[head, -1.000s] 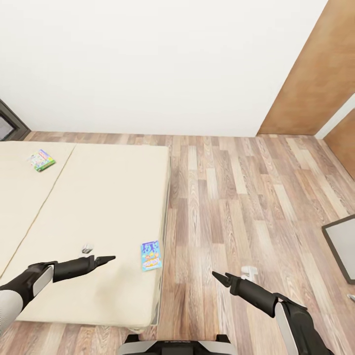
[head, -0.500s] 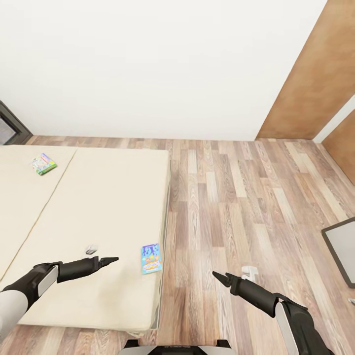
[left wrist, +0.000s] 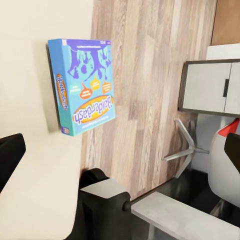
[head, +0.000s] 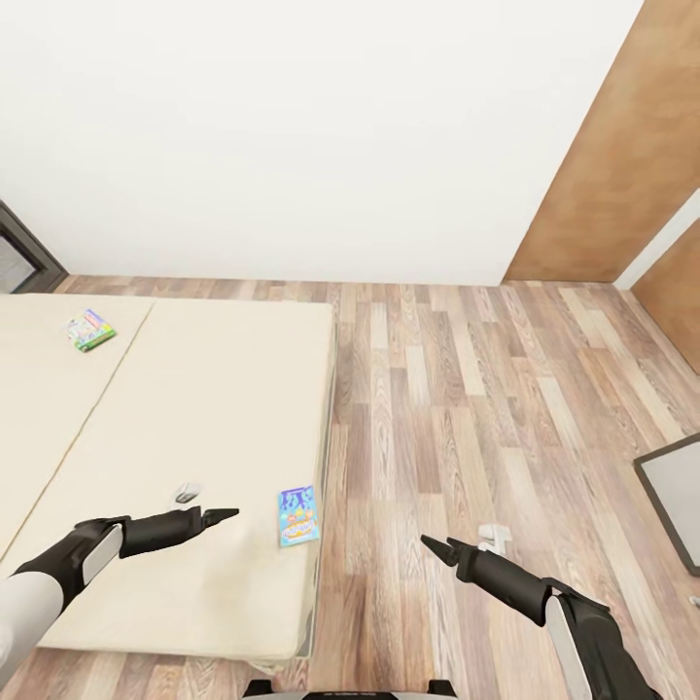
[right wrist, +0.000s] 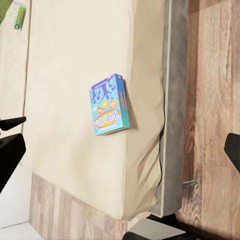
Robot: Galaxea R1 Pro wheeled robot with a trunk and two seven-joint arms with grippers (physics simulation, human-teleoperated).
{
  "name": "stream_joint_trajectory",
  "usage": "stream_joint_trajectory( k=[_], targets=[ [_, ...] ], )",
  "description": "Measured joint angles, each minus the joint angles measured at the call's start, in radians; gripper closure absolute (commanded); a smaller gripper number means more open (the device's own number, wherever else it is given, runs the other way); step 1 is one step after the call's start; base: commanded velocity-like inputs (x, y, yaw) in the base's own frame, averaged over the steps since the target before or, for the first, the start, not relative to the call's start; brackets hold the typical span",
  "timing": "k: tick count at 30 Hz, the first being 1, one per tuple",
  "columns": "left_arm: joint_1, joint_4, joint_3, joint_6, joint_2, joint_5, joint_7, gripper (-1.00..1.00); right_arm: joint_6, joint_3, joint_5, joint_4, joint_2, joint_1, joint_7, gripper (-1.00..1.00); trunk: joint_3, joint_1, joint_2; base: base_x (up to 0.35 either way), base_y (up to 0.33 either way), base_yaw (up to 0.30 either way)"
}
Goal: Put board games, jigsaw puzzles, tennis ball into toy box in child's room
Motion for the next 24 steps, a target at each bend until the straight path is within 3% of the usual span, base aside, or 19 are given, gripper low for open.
stream_joint_trajectory(
  k=[24],
  targets=[
    [0.001, 0.000, 0.000, -0.001, -0.005, 0.000, 0.005, -1.00, 0.000, -0.001, 0.000, 0.000, -0.002, 0.000, 0.001, -1.00, 0.040, 0.000, 0.000, 0.000, 0.000, 0.000]
  ],
)
